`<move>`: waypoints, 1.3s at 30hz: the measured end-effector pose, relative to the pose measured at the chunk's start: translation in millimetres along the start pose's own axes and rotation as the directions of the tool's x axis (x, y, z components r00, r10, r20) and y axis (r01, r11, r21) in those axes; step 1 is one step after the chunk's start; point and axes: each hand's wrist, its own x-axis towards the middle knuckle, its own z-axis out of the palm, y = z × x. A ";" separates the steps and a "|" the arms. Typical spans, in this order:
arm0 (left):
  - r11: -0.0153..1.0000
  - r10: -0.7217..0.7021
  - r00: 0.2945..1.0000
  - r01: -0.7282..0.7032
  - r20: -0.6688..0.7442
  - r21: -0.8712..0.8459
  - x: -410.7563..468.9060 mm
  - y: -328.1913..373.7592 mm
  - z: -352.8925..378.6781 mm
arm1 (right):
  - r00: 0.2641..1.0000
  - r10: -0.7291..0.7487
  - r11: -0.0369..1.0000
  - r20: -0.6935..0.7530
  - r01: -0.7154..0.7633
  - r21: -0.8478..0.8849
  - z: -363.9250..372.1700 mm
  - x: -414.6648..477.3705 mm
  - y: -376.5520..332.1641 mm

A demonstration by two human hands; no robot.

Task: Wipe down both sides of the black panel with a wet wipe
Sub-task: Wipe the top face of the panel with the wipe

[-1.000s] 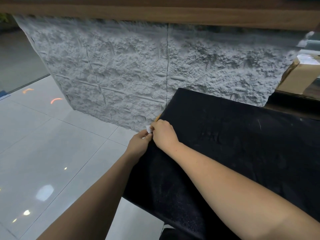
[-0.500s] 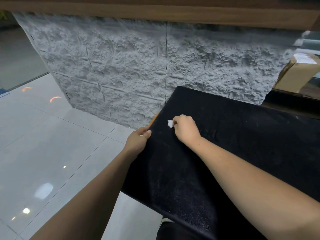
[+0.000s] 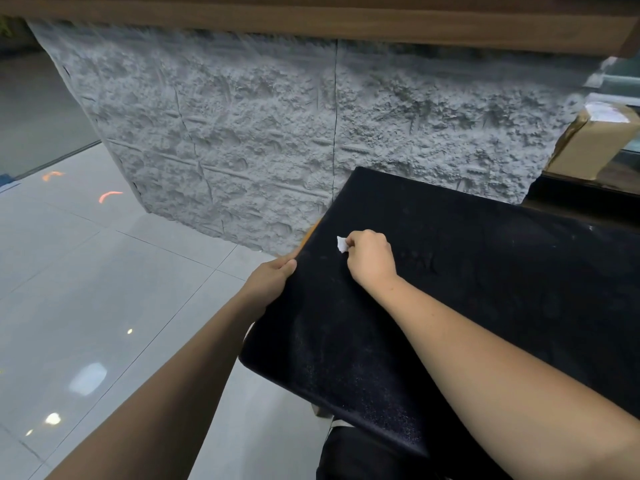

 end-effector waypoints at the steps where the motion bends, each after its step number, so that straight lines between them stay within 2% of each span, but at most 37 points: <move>1: 1.000 -0.004 1.000 0.005 0.027 -0.016 -1.3 -1.2 -1.7 | 1.000 -0.021 1.000 0.006 0.021 -0.010 3.1 -3.8 -4.9; 10: 0.997 -0.034 0.995 0.041 0.092 -0.072 -17.0 -15.3 -14.7 | 0.985 -0.167 0.986 0.047 0.168 -0.014 28.8 -32.7 -45.3; 21: 0.997 -0.054 0.999 0.055 0.006 -0.053 -45.4 -31.2 -18.1 | 0.955 -0.271 0.963 0.123 0.269 0.035 41.7 -58.3 -72.4; 28: 0.995 -0.079 0.996 0.077 -0.027 -0.070 -65.4 -41.4 -19.3 | 0.916 -0.346 0.938 0.204 0.342 0.056 30.5 -58.6 -61.5; 39: 0.985 -0.112 0.979 0.087 -0.168 -0.149 -86.5 -62.0 -6.9 | 0.956 -0.250 0.967 0.154 0.254 -0.004 5.7 -55.0 -27.9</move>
